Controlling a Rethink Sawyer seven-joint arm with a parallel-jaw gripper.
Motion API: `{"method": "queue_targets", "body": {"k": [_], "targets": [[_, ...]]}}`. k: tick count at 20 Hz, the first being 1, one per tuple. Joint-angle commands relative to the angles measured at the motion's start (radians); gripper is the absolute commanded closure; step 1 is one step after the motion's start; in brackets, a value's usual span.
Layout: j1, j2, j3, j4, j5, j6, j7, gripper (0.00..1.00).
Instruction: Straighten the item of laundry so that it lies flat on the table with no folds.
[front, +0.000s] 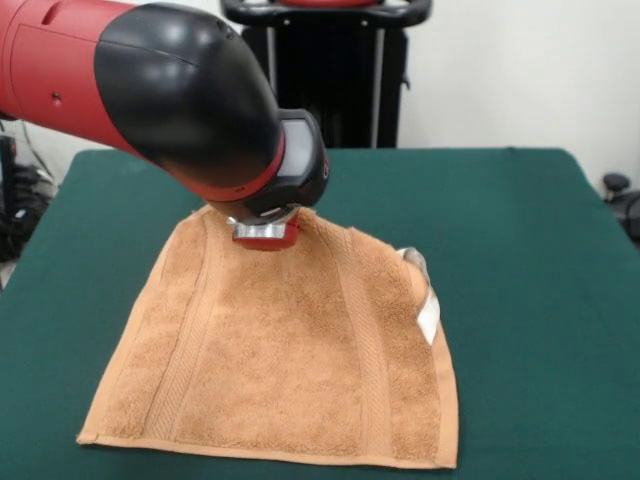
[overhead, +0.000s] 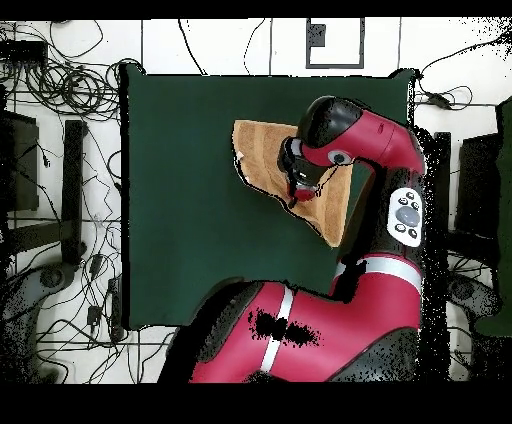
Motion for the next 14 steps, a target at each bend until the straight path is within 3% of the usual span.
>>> {"method": "queue_targets", "body": {"k": [1,14], "targets": [[0.021,0.000,0.099,-0.011,-0.012,0.086,-0.068,1.00],[0.024,0.045,0.105,-0.136,-0.011,0.199,-0.056,1.00]]}}
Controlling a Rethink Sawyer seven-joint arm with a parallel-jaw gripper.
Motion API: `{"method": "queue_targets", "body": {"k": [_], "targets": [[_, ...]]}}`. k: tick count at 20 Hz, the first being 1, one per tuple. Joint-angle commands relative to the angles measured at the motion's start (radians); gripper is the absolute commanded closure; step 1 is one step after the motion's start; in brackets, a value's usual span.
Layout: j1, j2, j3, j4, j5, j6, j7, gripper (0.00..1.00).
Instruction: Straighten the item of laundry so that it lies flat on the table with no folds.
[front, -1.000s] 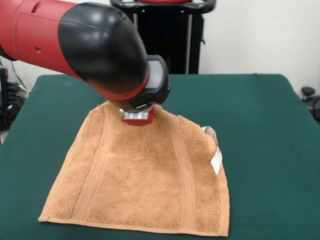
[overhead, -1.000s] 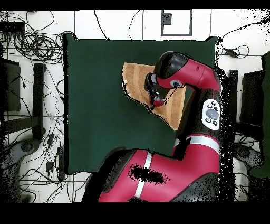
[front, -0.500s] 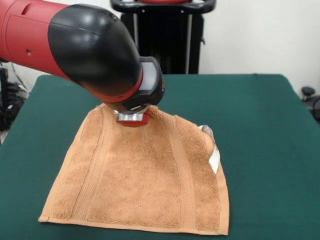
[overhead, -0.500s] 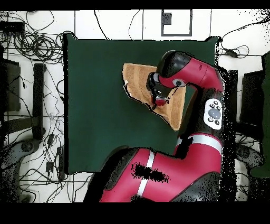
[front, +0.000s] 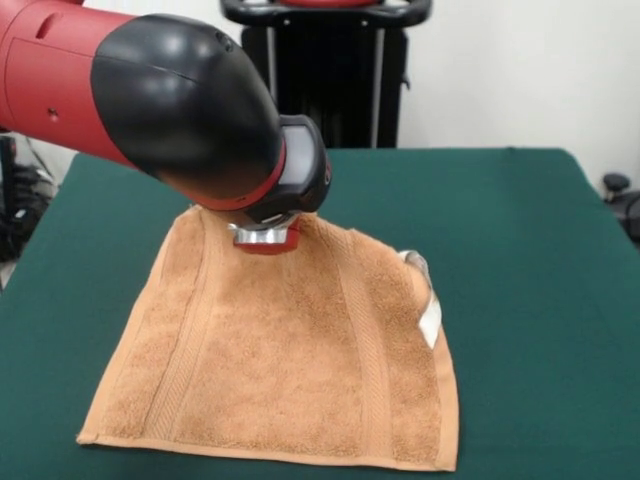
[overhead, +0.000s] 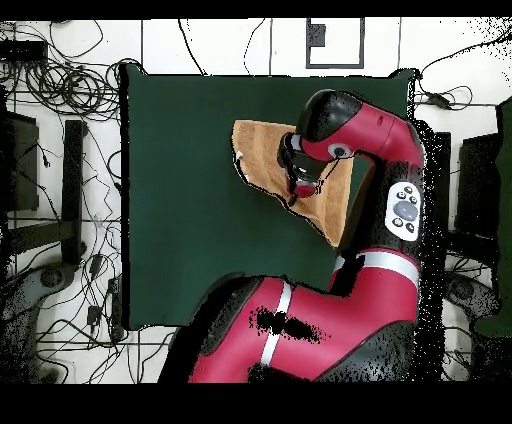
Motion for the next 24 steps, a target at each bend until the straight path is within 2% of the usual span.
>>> {"method": "queue_targets", "body": {"k": [1,5,14,19,24], "targets": [[0.023,0.013,0.106,-0.068,-0.007,0.127,-0.063,1.00],[0.015,0.045,0.109,-0.141,-0.011,0.178,-0.070,1.00],[-0.006,0.094,0.105,-0.224,-0.009,0.219,-0.093,1.00],[-0.007,0.076,0.093,-0.179,-0.018,0.160,-0.123,1.00],[-0.009,0.043,0.088,-0.085,-0.050,0.019,-0.204,1.00]]}}
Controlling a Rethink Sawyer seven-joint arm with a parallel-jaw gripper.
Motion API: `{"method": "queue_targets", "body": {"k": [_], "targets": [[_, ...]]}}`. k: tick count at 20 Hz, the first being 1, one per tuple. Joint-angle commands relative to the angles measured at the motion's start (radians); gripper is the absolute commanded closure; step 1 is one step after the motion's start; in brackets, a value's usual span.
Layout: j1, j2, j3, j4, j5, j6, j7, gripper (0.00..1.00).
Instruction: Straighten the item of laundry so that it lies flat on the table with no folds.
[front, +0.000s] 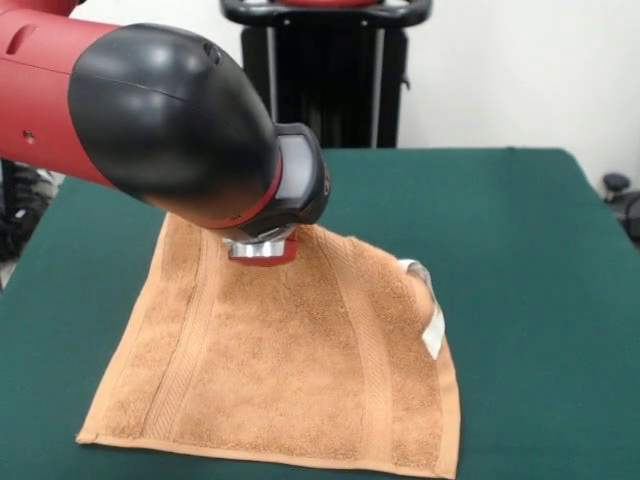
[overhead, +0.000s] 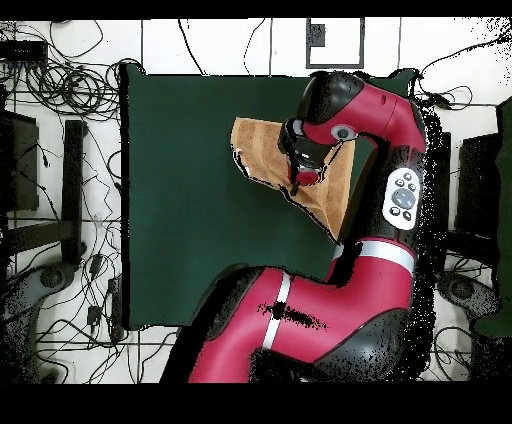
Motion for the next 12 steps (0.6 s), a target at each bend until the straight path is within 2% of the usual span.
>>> {"method": "queue_targets", "body": {"k": [1,4,12], "targets": [[-0.003,-0.035,0.087,0.110,-0.048,-0.137,-0.209,1.00],[-0.005,-0.013,0.092,0.071,-0.056,-0.137,-0.213,1.00],[-0.032,0.056,0.110,-0.083,-0.062,-0.036,-0.204,1.00]]}}
